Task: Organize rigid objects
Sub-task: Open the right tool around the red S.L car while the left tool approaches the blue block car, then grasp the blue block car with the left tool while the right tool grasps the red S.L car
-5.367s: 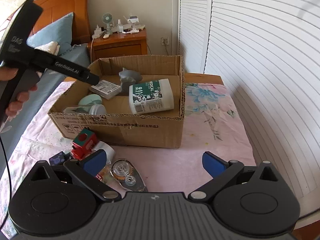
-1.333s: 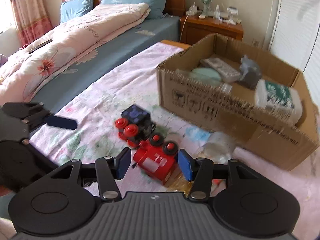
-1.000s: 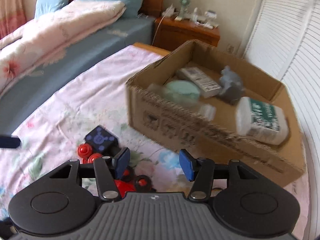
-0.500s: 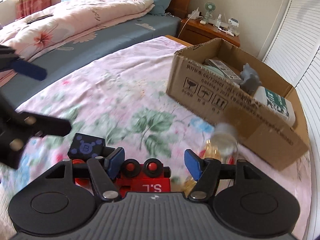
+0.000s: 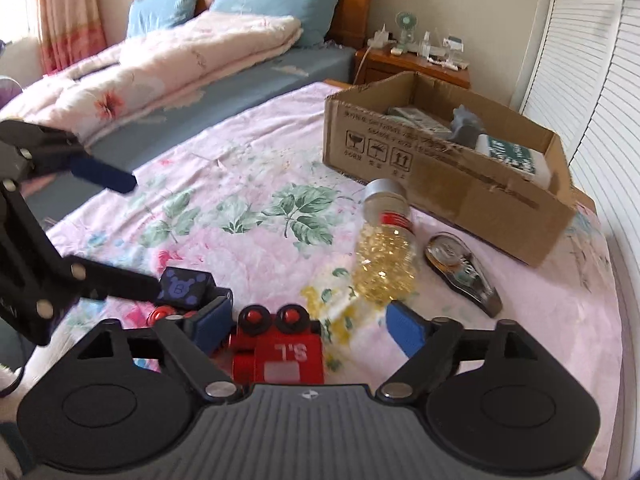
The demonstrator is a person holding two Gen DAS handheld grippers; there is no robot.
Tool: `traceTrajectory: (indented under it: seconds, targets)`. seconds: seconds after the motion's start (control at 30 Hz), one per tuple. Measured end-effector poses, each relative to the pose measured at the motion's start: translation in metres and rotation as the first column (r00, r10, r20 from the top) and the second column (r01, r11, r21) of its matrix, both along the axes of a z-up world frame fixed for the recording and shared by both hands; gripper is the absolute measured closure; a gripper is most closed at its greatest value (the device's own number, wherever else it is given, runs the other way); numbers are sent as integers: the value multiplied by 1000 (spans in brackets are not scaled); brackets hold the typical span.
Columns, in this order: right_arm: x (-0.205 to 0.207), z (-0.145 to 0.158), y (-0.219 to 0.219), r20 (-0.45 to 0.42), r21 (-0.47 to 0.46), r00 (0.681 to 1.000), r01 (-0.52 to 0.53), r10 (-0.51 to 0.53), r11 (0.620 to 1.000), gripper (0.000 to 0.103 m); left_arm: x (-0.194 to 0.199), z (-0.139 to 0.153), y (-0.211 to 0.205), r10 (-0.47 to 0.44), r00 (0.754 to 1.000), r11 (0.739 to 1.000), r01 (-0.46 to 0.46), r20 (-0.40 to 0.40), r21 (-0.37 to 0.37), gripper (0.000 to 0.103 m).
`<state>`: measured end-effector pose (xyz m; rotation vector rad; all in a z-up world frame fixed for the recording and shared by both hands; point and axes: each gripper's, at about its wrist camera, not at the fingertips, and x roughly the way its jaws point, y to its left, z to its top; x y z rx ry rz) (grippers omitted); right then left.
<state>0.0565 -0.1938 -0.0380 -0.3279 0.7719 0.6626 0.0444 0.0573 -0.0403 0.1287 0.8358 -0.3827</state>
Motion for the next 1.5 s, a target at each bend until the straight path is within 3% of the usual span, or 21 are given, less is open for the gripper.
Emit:
traceTrajectory:
  seconds: [0.13, 0.3, 0.43, 0.57, 0.63, 0.7, 0.77, 1.2, 1.5]
  targets:
    - [-9, -4, -16, -30, 14, 999, -44, 44, 999, 13, -8, -5, -11, -94, 996, 995, 94, 3, 17, 3]
    - [-16, -22, -19, -52, -23, 997, -63, 62, 998, 13, -14, -21, -27, -204, 978, 973, 200, 30, 113, 7]
    - [-15, -29, -14, -52, -37, 996, -75, 73, 997, 14, -10, -32, -34, -253, 967, 957, 248, 10, 151, 23]
    - [-10, -31, -9, -43, -41, 995, -89, 87, 995, 15, -2, -32, -36, -262, 965, 958, 256, 27, 131, 29]
    - [-8, -31, -9, -38, -38, 995, -89, 87, 995, 19, 1, -32, -36, -275, 961, 956, 269, 38, 116, 38]
    - [-7, -29, -9, -41, -25, 995, -95, 94, 995, 31, 2, -32, -36, -290, 957, 954, 286, 32, 92, 51]
    - [-7, -28, -8, -36, -23, 994, -100, 99, 995, 35, 3, -33, -37, -298, 954, 952, 294, 35, 87, 52]
    - [-1, -21, 6, 16, -73, 986, -163, 165, 984, 35, 0, -31, -40, -321, 946, 942, 315, 42, 118, 53]
    - [-10, -25, 10, 37, -86, 987, -150, 154, 985, 46, 4, -31, -34, -239, 971, 970, 239, 13, 47, 53]
